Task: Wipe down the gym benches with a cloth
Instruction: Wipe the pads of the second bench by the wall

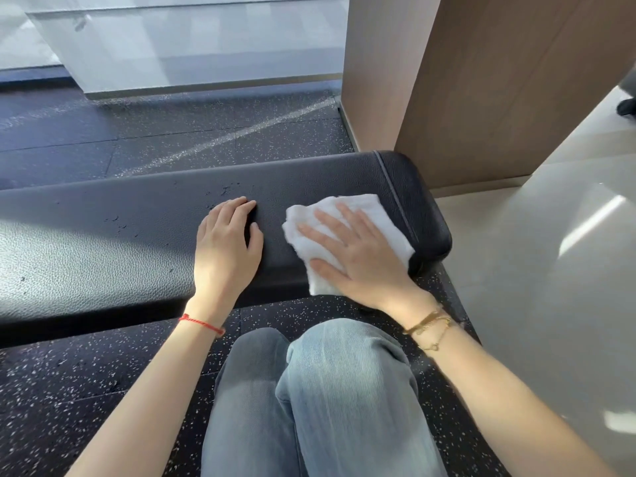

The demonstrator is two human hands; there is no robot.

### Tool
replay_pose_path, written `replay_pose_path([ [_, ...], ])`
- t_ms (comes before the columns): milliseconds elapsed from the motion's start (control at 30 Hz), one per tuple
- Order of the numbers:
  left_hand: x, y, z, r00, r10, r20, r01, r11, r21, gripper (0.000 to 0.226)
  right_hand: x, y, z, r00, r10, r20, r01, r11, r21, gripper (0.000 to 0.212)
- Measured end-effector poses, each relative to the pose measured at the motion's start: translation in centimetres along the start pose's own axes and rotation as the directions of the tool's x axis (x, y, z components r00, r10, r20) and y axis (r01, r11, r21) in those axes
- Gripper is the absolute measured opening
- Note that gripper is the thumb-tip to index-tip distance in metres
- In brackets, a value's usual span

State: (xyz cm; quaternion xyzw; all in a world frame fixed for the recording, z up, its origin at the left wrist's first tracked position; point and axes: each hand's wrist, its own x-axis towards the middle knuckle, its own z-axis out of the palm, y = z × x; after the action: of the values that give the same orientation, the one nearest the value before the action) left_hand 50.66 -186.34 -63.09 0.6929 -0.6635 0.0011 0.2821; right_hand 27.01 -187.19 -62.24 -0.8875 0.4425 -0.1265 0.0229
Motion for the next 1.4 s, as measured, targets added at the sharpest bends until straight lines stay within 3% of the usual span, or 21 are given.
replay_pose_path([
  [133,-0.1,-0.1,-0.2,1.000,-0.006,0.000,0.006,1.000,-0.016,0.037,-0.3,0.6,0.3,0.999,-0.042,-0.017,0.042,0.999,0.003,0.057],
  [300,-0.1,0.0,-0.2,1.000,-0.002,-0.001,0.002,1.000,-0.001,0.038,0.1,3.0,-0.4,0.978,0.198,-0.059,-0.200,0.980,-0.024,0.057],
  [433,-0.2,0.0,-0.2,1.000,-0.003,0.000,0.003,1.000,-0.009,0.038,1.7,-1.9,0.6,0.996,0.091,-0.024,-0.092,0.996,-0.022,0.055],
  [533,-0.2,-0.1,-0.2,1.000,0.002,0.006,-0.001,1.000,-0.012,0.038,0.4,-2.1,0.8,0.998,0.059,-0.035,-0.059,0.998,0.009,0.055],
  [667,-0.2,0.0,-0.3,1.000,0.000,0.006,0.000,1.000,-0.014,0.037,-2.5,2.6,-0.5,0.964,0.233,-0.126,-0.233,0.972,0.014,0.056],
  [833,-0.1,0.2,-0.3,1.000,-0.003,0.014,0.003,1.000,0.004,0.037,3.2,7.5,-1.7,0.910,0.412,0.038,-0.412,0.911,-0.009,0.066],
  [900,-0.1,0.2,-0.3,1.000,-0.003,0.016,0.002,1.000,0.008,0.037,4.3,6.2,-1.3,0.923,0.378,0.069,-0.376,0.926,-0.030,0.067],
  [1067,-0.2,0.0,-0.1,1.000,-0.007,0.018,0.007,1.000,0.000,0.037,-0.2,1.0,-0.8,0.994,0.103,0.046,-0.105,0.994,0.040,0.058],
  [1300,-0.2,0.2,-0.2,1.000,-0.019,0.009,0.019,1.000,-0.014,0.037,7.0,5.2,-0.7,0.959,0.266,0.103,-0.272,0.961,0.046,0.057],
  [1400,-0.1,0.3,-0.2,0.999,-0.032,0.003,0.032,0.999,-0.016,0.039,10.7,3.5,0.3,0.965,0.212,0.155,-0.221,0.975,0.039,0.056],
])
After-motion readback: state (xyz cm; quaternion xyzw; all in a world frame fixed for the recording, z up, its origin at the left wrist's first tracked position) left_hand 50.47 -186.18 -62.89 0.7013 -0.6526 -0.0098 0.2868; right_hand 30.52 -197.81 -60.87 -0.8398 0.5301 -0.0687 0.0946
